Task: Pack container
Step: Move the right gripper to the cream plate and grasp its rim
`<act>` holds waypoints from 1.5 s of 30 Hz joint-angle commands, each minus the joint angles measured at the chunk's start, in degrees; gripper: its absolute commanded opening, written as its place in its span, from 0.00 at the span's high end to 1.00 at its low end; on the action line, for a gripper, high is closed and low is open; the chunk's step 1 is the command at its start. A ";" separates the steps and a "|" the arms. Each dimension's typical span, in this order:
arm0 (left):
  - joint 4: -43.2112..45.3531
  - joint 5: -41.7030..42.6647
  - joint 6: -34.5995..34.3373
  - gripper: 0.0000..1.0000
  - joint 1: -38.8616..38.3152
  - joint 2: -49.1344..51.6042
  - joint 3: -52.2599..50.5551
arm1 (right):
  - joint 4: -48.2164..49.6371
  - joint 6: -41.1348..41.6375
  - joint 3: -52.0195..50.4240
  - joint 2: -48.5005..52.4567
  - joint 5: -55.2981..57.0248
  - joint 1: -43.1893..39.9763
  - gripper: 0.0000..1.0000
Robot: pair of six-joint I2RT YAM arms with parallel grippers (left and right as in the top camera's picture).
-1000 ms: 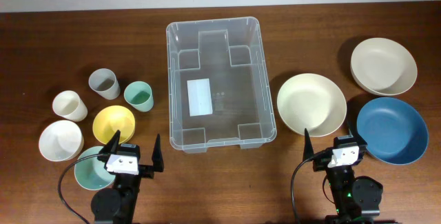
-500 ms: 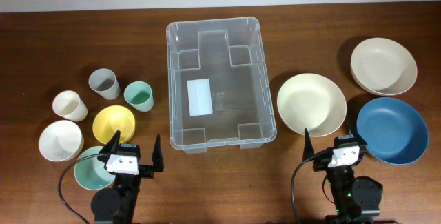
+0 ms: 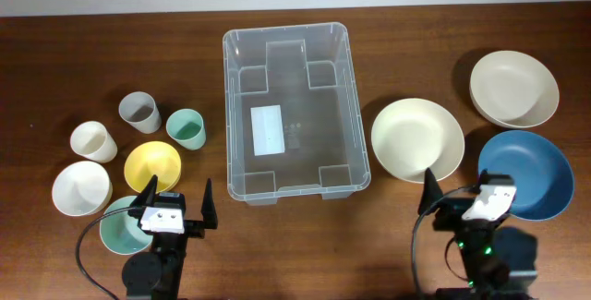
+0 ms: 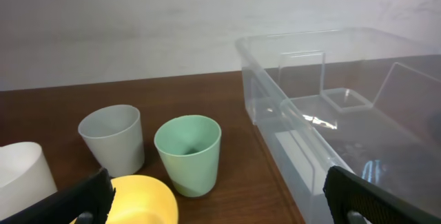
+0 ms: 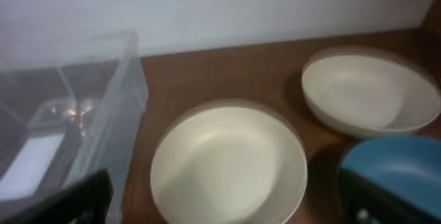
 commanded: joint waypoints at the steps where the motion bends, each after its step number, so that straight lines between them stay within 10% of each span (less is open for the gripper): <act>1: 0.20 -2.60 0.90 0.01 -0.17 -0.52 -0.33 | -4.63 1.73 10.54 10.23 1.38 0.48 0.01; 17: -15.98 -9.55 -15.89 0.01 -0.17 12.72 20.61 | -29.73 -3.74 56.57 61.29 -2.36 -7.85 0.01; 28: -28.44 -8.35 -15.89 0.01 -0.17 49.59 49.64 | -32.20 -11.98 57.81 83.49 -20.33 -18.62 0.01; 45: -28.41 -7.30 -15.89 0.01 -0.17 56.57 50.75 | -24.87 -13.40 57.66 100.48 -20.35 -18.62 0.01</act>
